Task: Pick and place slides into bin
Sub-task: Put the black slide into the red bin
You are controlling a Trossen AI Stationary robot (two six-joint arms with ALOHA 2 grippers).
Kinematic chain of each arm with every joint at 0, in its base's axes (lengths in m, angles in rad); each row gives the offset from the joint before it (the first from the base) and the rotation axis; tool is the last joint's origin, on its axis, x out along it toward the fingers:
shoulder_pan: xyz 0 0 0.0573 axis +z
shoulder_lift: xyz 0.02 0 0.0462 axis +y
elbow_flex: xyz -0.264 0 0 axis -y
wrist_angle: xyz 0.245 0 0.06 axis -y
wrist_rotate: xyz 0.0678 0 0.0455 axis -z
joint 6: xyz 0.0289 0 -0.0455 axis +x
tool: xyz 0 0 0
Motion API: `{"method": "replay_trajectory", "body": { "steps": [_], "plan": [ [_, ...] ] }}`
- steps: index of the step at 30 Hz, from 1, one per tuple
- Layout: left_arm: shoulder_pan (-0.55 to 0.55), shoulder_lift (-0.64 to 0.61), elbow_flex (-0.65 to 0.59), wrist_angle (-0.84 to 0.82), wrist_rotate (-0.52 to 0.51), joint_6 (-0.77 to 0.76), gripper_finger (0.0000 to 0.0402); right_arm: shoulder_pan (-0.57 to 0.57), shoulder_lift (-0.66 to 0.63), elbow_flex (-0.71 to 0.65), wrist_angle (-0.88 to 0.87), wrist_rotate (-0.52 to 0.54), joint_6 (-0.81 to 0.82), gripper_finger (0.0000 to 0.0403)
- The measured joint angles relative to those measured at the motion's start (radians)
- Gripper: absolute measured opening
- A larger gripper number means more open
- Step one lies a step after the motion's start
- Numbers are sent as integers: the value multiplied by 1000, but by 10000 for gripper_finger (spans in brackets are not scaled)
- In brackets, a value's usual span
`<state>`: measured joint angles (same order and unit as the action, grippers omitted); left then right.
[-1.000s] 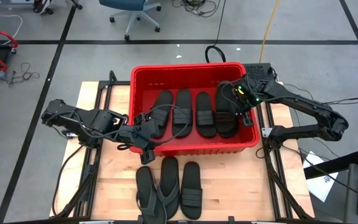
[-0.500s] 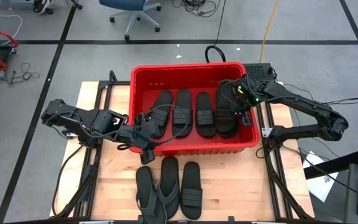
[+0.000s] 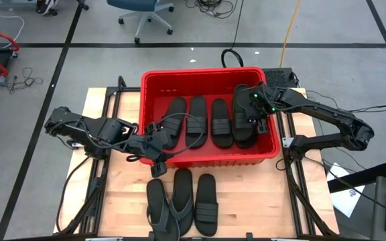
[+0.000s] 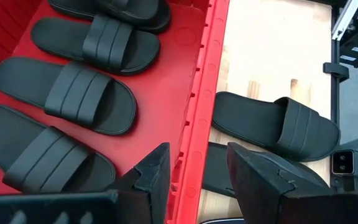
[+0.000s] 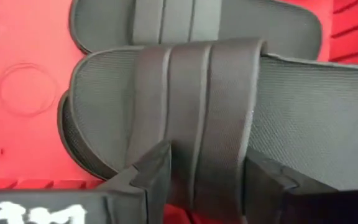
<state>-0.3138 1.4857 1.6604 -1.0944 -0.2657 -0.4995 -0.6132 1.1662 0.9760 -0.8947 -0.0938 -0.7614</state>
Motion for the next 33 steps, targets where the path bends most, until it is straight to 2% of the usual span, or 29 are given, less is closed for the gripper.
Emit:
{"method": "replay_trajectory", "body": {
  "steps": [11, 14, 16, 23, 28, 33],
  "plan": [
    [0, 0, 0, 0, 0, -3, 154, 0, -52, 0, 51, 6, 141, 181],
    [0, 0, 0, 0, 0, -3, 154, 0, -82, 2, 55, 62, 170, 188],
    [0, 0, 0, 0, 0, -3, 154, 0, -99, 2, 44, 92, 173, 190],
    [0, 0, 0, 0, 0, -3, 154, 7, -166, 3, 38, 93, 200, 184],
    [0, 0, 0, 0, 0, -2, 154, 57, -227, 10, 34, 93, 237, 184],
    [0, 0, 0, -1, 0, -2, 154, 161, -291, 71, 38, 93, 351, 187]
  ]
}}
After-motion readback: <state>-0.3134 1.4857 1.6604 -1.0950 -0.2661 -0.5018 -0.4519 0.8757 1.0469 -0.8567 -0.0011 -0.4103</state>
